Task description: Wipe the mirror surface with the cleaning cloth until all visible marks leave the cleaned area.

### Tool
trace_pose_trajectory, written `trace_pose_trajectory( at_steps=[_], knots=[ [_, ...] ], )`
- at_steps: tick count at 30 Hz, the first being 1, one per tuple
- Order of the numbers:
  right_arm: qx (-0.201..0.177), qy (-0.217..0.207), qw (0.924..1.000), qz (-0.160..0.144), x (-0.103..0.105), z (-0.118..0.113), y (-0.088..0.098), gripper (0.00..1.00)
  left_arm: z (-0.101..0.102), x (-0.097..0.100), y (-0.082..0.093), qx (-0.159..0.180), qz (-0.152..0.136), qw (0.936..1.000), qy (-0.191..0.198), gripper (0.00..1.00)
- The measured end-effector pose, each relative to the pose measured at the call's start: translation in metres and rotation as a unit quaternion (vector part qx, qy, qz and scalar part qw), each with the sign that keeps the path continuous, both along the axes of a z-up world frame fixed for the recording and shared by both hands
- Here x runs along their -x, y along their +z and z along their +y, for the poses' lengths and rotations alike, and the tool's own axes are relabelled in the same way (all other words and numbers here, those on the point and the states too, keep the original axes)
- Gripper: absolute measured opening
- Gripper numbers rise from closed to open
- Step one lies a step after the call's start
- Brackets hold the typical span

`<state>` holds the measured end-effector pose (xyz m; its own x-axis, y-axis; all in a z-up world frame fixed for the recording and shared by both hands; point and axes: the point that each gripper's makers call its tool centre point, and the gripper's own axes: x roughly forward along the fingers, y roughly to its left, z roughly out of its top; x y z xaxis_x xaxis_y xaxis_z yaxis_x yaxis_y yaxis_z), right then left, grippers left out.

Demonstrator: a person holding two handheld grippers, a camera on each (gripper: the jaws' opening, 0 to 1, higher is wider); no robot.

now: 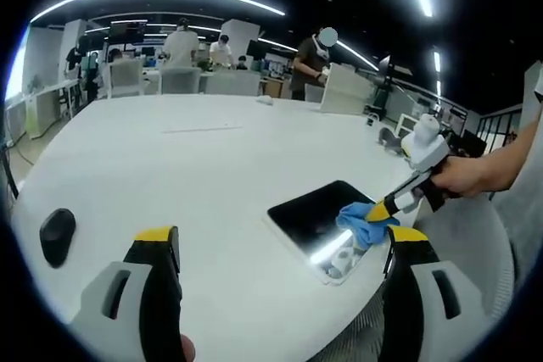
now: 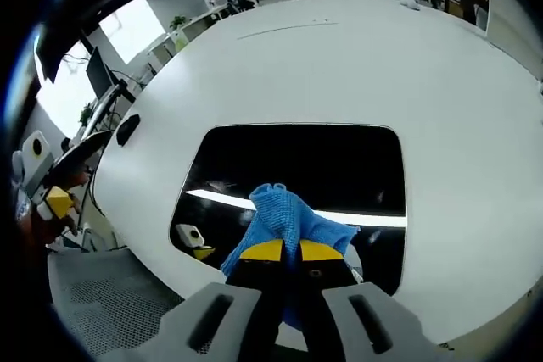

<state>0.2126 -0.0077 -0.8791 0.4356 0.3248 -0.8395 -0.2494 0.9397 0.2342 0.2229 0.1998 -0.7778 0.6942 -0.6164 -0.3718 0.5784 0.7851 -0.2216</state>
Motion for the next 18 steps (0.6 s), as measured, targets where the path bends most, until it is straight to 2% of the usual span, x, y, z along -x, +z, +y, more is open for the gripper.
trace_pose_trajectory(
  at_steps=[7,18],
  knots=[
    [0.004,0.018,0.9998,-0.009,0.001,0.024,0.001,0.0,-0.001,0.002,-0.003,0.001,0.002,1.0,-0.001,0.99],
    [-0.002,0.045,0.999,-0.008,0.001,0.054,0.001,0.0,-0.002,0.005,-0.004,-0.001,0.003,1.0,-0.008,0.99]
  ],
)
